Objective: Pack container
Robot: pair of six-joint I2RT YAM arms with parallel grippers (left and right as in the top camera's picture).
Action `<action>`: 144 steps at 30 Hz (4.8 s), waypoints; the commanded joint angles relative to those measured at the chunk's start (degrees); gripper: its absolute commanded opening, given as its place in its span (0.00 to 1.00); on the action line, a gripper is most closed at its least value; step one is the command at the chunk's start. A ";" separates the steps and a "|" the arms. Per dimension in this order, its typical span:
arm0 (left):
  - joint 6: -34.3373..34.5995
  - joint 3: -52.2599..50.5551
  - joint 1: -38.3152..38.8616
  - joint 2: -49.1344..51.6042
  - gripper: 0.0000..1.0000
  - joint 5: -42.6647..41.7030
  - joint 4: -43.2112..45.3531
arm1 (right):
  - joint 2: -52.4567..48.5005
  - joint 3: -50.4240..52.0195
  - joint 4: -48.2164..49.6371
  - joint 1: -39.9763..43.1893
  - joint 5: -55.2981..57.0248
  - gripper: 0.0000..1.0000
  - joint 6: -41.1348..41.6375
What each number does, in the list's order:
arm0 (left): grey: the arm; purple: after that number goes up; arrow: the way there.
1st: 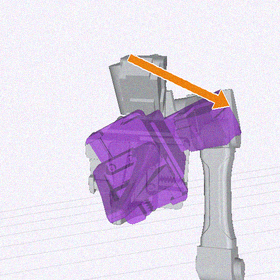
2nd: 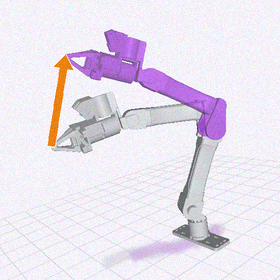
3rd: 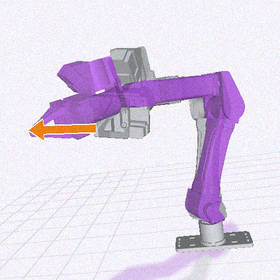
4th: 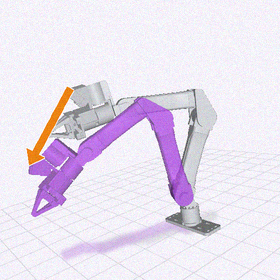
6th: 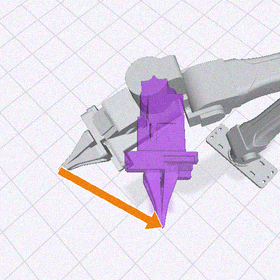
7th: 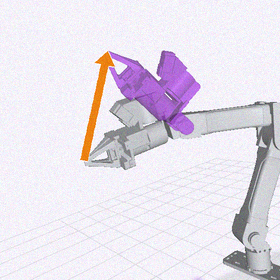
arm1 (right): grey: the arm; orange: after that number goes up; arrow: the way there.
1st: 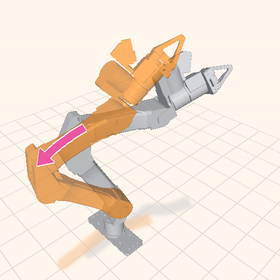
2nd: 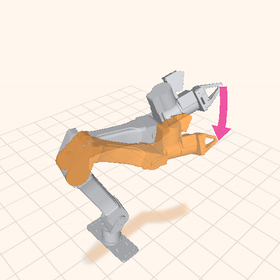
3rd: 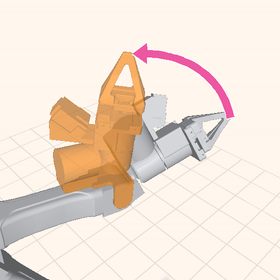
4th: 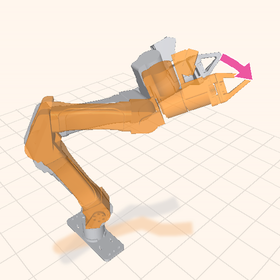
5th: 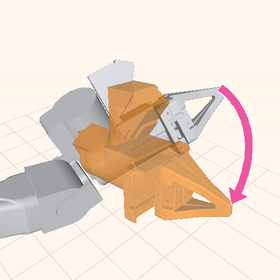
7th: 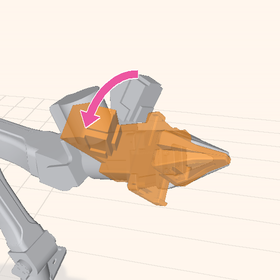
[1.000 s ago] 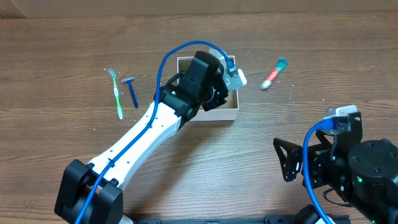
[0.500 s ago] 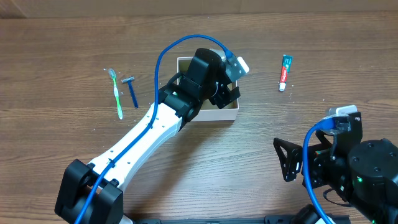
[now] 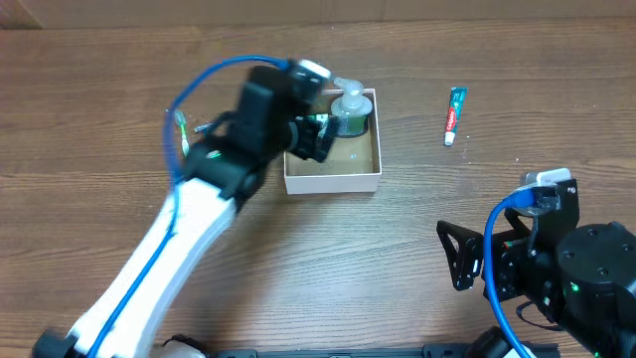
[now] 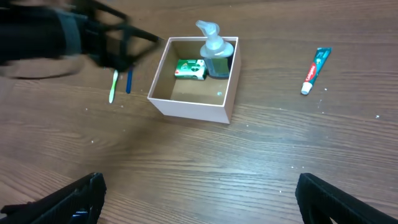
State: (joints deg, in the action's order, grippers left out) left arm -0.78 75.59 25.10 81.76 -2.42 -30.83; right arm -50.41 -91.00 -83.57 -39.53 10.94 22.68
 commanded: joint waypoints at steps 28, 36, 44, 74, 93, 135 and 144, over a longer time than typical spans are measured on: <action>2.08 1.07 -11.32 -19.04 1.00 2.86 -26.14 | -6.23 -0.17 4.50 -0.37 14.62 1.00 1.29; 2.08 1.07 -11.32 -14.03 1.00 2.80 -26.10 | -16.81 -0.20 11.32 8.50 11.32 1.00 -2.34; 2.10 1.07 -11.32 -11.58 1.00 2.80 -25.81 | -25.70 -0.20 18.69 31.67 -4.07 0.99 -11.89; 2.03 1.09 -11.32 -35.28 1.00 9.51 -25.49 | -66.18 -0.17 34.01 40.39 -11.10 0.77 -11.76; 2.05 1.07 -11.32 -35.21 1.00 9.46 -26.23 | -70.49 -0.11 42.80 39.91 -11.02 0.73 -8.52; 2.05 1.07 -11.32 -35.21 1.00 9.46 -26.25 | -77.35 -0.11 38.64 39.91 -2.99 0.18 -2.89; 2.05 1.07 -11.32 -35.12 1.00 9.46 -26.36 | -77.31 -3.34 34.86 39.91 -3.02 0.08 -2.89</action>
State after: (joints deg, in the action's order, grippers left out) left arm 1.17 75.92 14.11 46.63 6.31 -57.30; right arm -125.47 -91.79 -46.54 0.47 7.70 19.51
